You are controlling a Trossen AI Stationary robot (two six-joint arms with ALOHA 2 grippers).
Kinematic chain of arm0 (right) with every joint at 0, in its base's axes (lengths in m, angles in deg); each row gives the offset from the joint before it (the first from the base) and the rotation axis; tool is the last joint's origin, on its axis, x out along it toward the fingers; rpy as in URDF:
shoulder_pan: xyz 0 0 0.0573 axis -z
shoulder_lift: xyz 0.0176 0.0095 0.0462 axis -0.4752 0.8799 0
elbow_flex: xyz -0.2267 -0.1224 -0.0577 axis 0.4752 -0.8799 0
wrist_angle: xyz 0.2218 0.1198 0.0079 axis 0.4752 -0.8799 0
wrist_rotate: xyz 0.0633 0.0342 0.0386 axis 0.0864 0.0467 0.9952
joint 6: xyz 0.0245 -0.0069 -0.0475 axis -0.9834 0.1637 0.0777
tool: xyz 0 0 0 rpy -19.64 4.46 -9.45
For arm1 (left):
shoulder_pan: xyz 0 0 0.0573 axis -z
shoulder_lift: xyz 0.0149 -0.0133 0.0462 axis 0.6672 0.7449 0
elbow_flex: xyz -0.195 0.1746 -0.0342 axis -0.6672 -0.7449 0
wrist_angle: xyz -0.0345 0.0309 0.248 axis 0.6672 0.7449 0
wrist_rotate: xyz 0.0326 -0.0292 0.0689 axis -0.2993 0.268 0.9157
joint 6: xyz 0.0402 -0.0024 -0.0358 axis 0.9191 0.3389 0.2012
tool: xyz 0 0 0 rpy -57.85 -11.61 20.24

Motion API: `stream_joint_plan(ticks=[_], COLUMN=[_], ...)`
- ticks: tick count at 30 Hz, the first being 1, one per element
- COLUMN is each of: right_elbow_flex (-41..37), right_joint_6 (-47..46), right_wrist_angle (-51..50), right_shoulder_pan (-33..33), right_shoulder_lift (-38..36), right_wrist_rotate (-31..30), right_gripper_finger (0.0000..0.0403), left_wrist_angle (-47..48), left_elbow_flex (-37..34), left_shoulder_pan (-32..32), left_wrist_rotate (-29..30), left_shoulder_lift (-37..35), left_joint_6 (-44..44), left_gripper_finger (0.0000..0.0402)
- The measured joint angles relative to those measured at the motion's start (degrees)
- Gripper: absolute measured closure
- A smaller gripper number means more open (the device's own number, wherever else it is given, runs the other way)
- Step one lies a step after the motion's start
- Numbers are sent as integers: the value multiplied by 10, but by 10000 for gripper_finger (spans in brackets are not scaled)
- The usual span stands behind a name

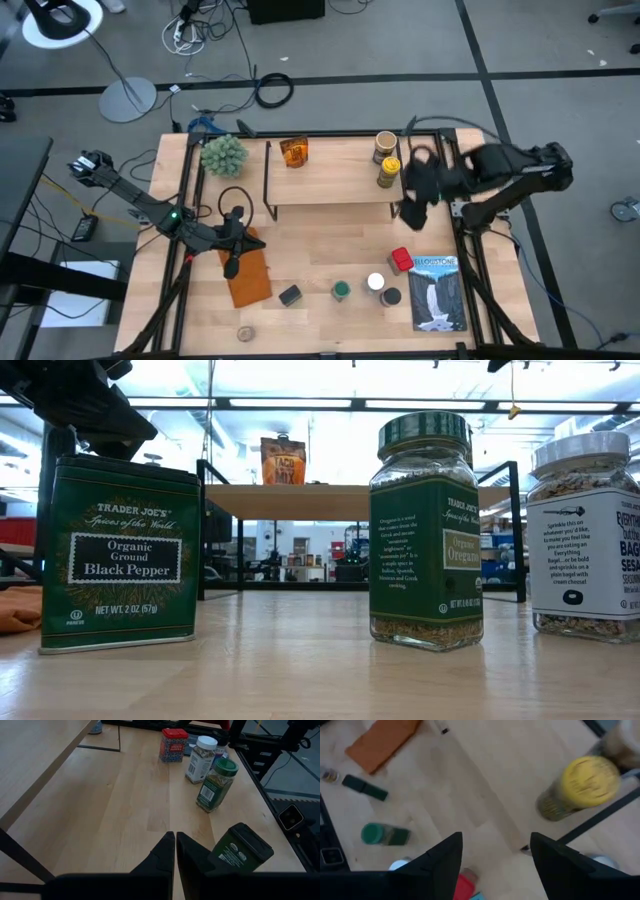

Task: Shelf spices
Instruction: Put the red seasoning can on the shelf

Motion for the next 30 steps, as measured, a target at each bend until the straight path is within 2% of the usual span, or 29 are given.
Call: stream_joint_plan(ticks=[4,9,15,20,26,30], right_elbow_flex=[-42,-115,-201,-261,-295,-307], right_joint_6=[-54,-115,-339,-455,-532,-539], right_wrist_angle=[22,96,101,95,113,112], right_shoulder_pan=[-68,-115,-153,-190,-211,-210], right_shoulder_lift=[5,8,9,9,9,15], right_wrist_rotate=[-37,-37,35,71,68,66], right_gripper_finger=[181,186,189,194,195,197], left_wrist_angle=[0,0,0,9,14,15], left_elbow_flex=[0,0,0,0,0,0], left_shoulder_pan=[0,0,0,0,0,0], left_wrist_rotate=[0,0,0,0,0,0], left_shoulder_lift=[0,0,0,0,0,0], left_joint_6=[0,0,1,1,1,1], left_gripper_finger=[381,381,381,381,381,381])
